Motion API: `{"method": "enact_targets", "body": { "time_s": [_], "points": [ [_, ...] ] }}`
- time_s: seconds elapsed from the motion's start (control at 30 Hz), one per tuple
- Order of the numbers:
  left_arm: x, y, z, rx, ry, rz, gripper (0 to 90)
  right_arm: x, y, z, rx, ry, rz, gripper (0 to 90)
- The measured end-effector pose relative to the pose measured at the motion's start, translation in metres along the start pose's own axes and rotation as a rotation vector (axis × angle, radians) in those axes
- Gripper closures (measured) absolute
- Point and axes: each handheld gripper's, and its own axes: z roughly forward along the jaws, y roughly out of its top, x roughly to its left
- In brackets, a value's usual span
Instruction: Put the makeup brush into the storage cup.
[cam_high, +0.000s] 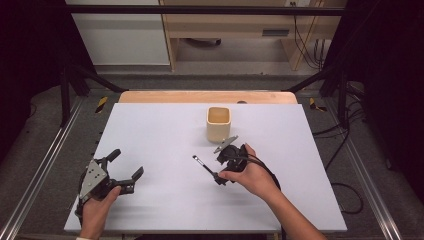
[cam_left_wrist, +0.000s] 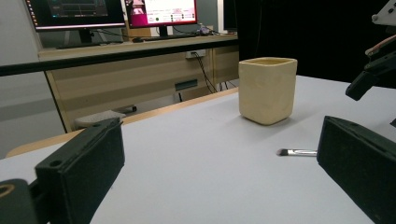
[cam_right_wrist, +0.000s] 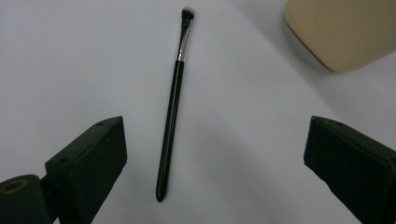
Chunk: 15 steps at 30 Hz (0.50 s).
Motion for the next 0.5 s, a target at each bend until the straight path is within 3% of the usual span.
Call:
{"method": "enact_targets", "body": {
  "time_s": [0.5],
  "points": [
    [0.0,0.0,0.0,0.001,-0.001,0.001,0.8,0.004,0.009,0.012,0.021,0.02,0.015,5.7]
  ]
}}
